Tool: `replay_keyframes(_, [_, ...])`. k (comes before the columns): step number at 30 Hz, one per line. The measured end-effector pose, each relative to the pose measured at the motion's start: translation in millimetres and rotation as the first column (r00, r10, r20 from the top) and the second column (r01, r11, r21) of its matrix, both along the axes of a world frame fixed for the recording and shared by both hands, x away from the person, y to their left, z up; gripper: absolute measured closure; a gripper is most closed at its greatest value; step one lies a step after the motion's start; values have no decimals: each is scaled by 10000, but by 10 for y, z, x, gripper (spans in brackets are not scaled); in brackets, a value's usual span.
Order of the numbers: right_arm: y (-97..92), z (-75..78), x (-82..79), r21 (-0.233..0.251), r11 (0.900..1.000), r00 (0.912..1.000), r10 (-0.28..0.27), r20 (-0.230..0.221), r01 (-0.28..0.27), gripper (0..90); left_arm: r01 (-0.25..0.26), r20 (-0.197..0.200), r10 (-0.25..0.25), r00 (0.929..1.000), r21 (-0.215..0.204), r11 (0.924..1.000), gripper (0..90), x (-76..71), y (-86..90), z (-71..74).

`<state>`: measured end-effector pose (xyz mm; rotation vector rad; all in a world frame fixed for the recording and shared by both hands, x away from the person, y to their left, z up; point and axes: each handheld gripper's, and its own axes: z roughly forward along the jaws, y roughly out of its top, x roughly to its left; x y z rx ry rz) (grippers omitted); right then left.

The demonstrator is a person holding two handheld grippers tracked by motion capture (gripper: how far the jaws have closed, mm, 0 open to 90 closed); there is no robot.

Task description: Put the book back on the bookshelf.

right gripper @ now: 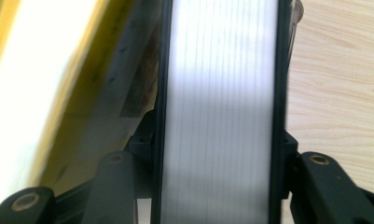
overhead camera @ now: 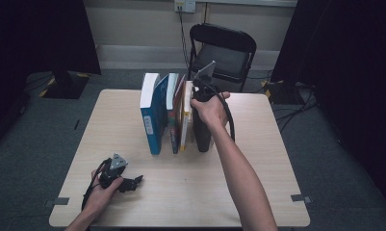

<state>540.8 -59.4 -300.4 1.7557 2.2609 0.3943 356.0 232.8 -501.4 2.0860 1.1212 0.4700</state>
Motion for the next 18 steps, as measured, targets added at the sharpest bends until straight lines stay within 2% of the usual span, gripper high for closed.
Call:
replay_keyframes(3, [-31, 40, -72, 73, 9999, 9998, 85, 152, -86, 505, -2, -2, 2, 10000, -8, 10000, 88, 0, 0, 0])
replay_keyframes(7, [-52, 27, -123, 62, 9999, 9999, 119, 105, -119, 499, 1, 1, -1, 10000, -4, 10000, 89, 0, 0, 0])
replay_keyframes(12, [-56, 14, -131, 34, 10000, 9997, -51, 257, 50, 524, -20, 27, 20, 10000, -29, 10000, 88, 0, -2, -3])
replay_keyframes(14, [-65, 15, -128, 155, 9997, 9990, -183, 408, 177, 530, -18, 27, 18, 10000, -28, 10000, 88, 0, -2, -3])
replay_keyframes(18, [-70, 31, -111, 265, 9992, 9986, -320, 425, 309, 535, -13, 25, 13, 10000, -20, 10000, 88, 1, -1, -2])
